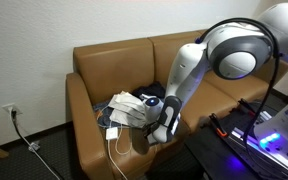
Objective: Move the white cable to the right side of the sofa
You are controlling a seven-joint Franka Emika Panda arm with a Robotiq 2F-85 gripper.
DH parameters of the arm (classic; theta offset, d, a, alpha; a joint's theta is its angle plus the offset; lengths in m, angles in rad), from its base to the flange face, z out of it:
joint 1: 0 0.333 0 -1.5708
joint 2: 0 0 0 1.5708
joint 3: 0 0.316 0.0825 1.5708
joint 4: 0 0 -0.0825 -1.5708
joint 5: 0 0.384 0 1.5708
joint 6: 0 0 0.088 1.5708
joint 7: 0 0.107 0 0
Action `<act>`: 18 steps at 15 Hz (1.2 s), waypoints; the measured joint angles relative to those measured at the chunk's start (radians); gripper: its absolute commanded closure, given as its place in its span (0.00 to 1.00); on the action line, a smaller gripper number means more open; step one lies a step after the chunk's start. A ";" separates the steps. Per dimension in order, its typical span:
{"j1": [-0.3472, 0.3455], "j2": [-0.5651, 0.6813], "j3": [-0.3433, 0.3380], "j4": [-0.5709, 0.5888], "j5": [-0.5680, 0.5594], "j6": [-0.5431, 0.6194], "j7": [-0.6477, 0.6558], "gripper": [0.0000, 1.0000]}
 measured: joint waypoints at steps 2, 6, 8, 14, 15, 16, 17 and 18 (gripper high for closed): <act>0.004 -0.055 -0.014 -0.104 0.047 0.155 0.013 0.99; 0.035 -0.168 -0.024 -0.316 0.225 0.464 0.021 0.99; 0.068 -0.239 -0.045 -0.391 0.312 0.508 0.045 0.99; 0.263 -0.433 -0.195 -0.563 0.388 0.483 0.070 0.99; 0.263 -0.432 -0.195 -0.568 0.388 0.483 0.070 0.99; 0.264 -0.429 -0.198 -0.565 0.401 0.475 0.060 0.99; 0.265 -0.425 -0.205 -0.555 0.427 0.468 0.052 0.99; 0.261 -0.428 -0.222 -0.544 0.462 0.472 0.053 0.99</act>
